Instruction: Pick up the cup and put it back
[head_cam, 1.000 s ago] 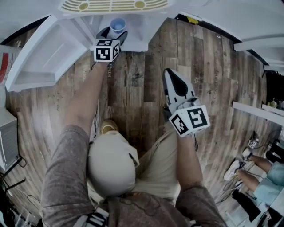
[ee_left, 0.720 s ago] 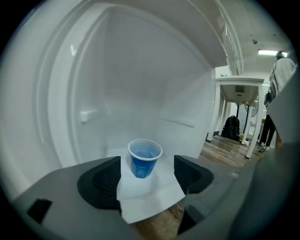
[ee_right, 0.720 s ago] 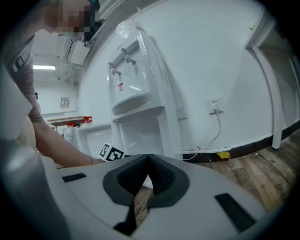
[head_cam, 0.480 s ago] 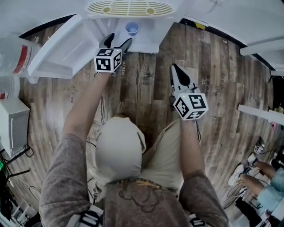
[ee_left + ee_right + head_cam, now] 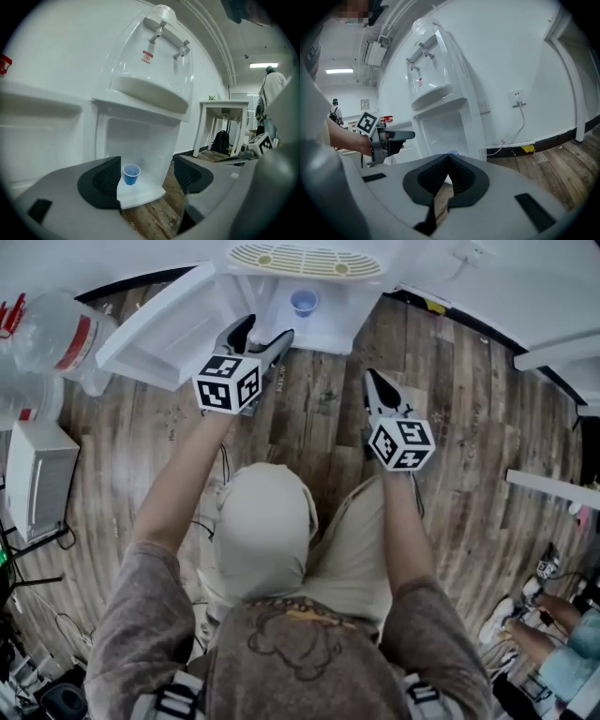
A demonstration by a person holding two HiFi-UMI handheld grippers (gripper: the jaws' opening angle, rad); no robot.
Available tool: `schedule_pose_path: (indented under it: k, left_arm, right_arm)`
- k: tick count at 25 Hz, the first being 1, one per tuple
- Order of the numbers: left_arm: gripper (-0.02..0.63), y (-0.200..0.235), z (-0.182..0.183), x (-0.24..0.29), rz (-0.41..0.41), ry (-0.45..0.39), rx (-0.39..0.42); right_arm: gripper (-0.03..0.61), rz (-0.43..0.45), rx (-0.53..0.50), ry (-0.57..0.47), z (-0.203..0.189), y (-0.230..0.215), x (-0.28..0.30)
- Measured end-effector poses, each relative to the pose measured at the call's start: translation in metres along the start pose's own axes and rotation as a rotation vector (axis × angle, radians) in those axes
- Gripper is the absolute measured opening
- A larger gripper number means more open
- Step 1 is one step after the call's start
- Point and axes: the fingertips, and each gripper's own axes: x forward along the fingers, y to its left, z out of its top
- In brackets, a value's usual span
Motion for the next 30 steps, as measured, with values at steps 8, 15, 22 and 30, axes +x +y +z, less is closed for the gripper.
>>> schedule_pose_path:
  k: [8,15,22,30]
  left_arm:
    - [0.337,-0.026,0.002,-0.055,0.011,-0.023,0.026]
    - [0.328,-0.026,0.001,-0.073,0.018,-0.047,-0.019]
    - [0.128,-0.025,-0.005,-0.083,0.03,-0.073,-0.043]
    - [0.003,-0.018,-0.011,-0.083,0.039,-0.079,-0.046]
  right_arm:
    - [0.003,0.051,-0.056,0.04,-0.012,0.015,0.012]
    - [0.003,0.059,-0.052,0.018,-0.005,0.017,0.01]
    - [0.003,0.066,-0.077,0.035,-0.008,0.022,0.008]
    - [0.003,0.081,-0.133,0.064,-0.016,0.028,0.012]
